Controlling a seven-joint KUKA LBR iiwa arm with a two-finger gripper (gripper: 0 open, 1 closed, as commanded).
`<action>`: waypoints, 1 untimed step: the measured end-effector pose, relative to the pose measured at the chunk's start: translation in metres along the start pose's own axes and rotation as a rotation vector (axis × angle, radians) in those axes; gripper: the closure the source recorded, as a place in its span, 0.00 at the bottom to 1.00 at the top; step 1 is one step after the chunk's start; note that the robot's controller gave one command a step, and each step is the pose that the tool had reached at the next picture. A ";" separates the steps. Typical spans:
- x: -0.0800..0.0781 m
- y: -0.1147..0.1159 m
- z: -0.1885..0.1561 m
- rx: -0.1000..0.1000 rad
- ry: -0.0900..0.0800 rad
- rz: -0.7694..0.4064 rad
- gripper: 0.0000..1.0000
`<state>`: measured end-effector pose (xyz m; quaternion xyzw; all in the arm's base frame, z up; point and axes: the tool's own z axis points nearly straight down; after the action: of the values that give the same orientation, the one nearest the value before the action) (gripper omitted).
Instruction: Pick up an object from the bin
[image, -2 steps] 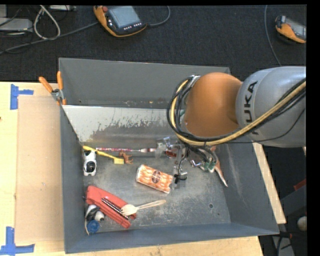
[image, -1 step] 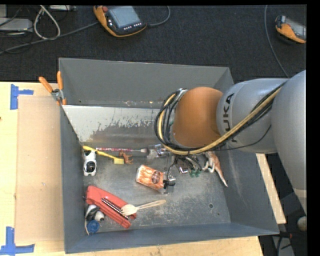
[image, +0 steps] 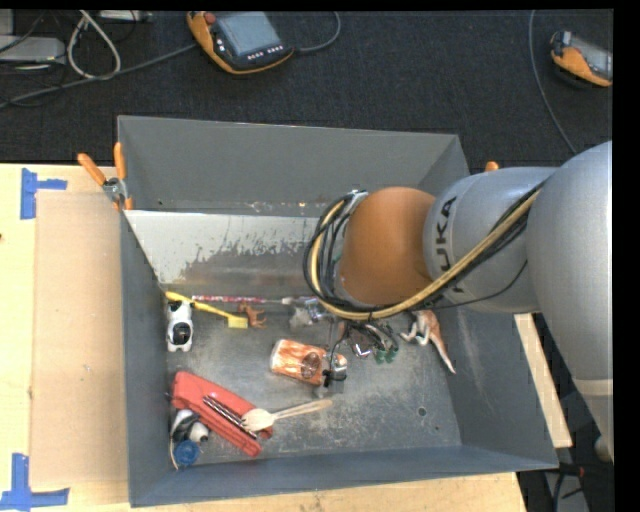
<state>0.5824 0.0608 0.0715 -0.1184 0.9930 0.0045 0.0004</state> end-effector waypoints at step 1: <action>0.006 -0.003 -0.018 -0.002 0.004 -0.149 0.00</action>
Offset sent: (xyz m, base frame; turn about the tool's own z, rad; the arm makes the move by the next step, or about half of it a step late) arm 0.0269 -0.0111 -0.0015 -0.1045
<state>0.5775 0.0566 0.0894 -0.1921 0.9814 0.0053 -0.0014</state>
